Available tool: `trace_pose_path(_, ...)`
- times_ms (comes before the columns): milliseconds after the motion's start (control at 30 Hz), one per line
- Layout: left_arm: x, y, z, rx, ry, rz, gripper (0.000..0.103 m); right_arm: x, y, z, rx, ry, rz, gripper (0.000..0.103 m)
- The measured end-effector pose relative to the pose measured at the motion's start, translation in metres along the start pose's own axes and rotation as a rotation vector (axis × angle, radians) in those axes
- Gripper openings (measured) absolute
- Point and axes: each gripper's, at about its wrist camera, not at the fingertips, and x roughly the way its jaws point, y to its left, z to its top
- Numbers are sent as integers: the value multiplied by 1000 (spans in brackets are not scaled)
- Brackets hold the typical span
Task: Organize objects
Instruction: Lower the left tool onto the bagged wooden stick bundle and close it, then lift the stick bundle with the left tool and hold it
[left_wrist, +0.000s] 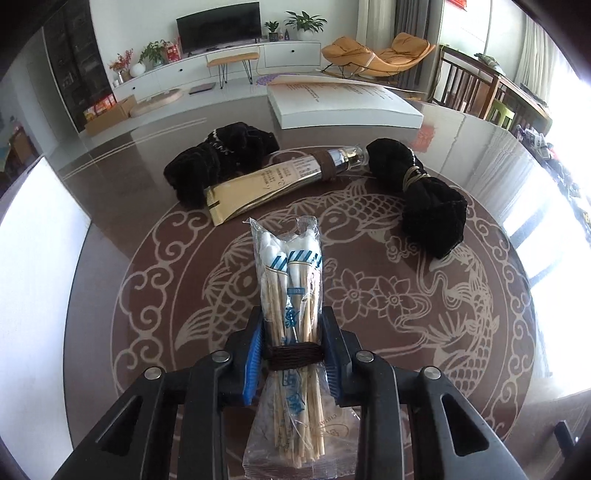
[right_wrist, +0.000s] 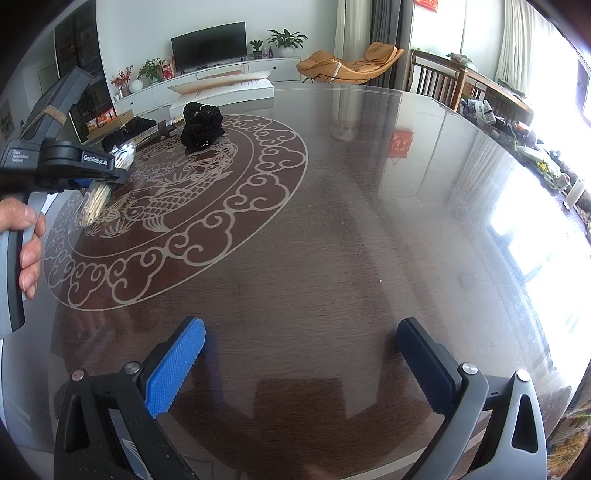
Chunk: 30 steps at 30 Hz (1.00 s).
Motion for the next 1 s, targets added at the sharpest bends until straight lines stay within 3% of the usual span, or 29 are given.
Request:
trace_pose_path(200,-41,32,-71,-76,-19,21,29,0,0,0,0,0,0,103)
trace_pose_path(333,-58,35,-99,-49,-48,12,35,0,0,0,0,0,0,103)
trace_pose_path(400,-58,33,-104,-30,-54,30,70,0,0,0,0,0,0,103)
trace_pose_path(467,-55,32,-108,-34,-57,45,86,0,0,0,0,0,0,103)
trace_pose_path(800,-45,39,-113,-90,-88,42,103,0,0,0,0,-1,0,103)
trace_pose_path(1000,-43,38,-112,-84,-83,33,103,0,0,0,0,-1,0,103)
